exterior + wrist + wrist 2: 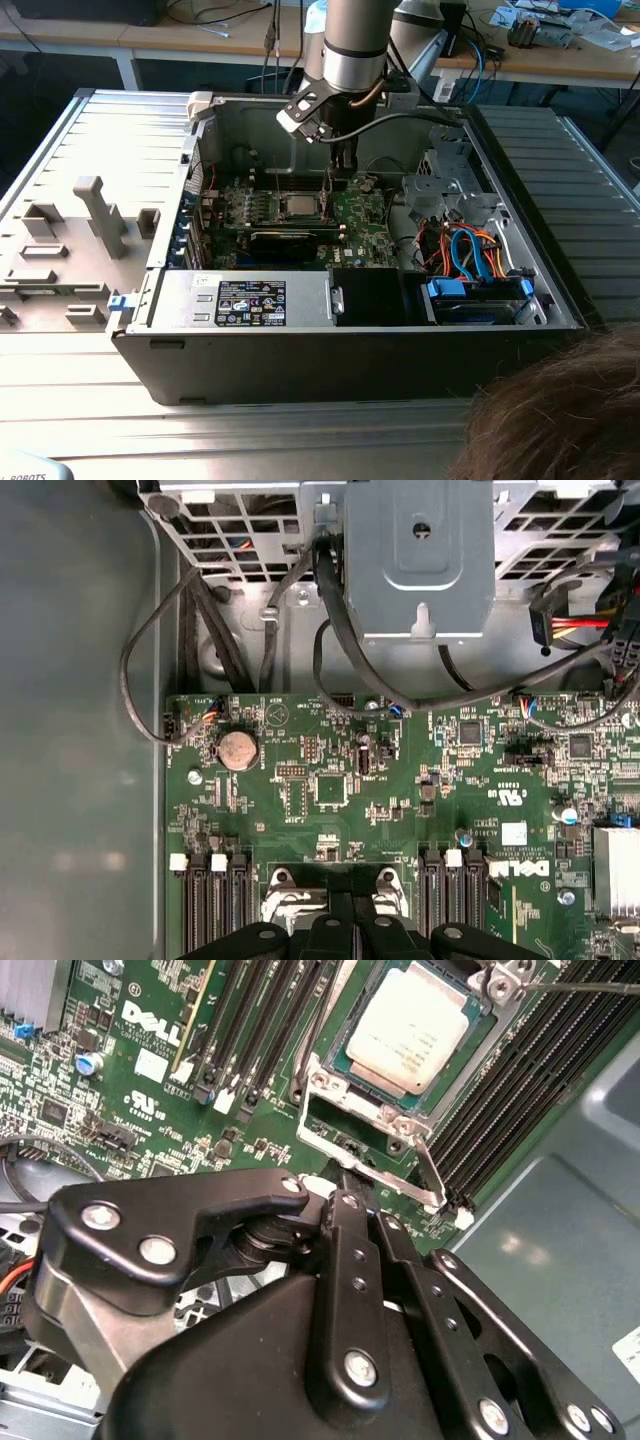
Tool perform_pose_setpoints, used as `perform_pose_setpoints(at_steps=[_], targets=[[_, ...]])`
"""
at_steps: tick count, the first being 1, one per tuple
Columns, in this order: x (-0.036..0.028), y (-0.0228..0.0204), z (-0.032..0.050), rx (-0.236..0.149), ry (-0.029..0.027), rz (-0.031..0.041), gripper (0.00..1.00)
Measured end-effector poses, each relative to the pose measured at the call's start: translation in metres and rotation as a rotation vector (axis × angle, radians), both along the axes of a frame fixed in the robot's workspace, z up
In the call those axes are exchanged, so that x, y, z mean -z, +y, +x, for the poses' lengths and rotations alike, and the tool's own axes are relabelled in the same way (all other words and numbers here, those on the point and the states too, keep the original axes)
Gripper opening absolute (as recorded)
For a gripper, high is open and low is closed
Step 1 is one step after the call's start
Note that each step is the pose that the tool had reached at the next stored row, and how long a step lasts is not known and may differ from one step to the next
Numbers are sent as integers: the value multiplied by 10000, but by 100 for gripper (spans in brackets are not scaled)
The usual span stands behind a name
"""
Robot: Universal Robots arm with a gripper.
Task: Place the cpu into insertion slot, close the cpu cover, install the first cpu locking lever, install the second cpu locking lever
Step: 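Close the cpu cover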
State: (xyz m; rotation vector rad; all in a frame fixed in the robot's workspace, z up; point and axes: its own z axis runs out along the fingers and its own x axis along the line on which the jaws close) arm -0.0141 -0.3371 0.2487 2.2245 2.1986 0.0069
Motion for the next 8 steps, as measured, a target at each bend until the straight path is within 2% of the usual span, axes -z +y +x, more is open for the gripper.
perform_pose_setpoints(at_steps=[8], targets=[[7,0,-83,0,0,0,11]])
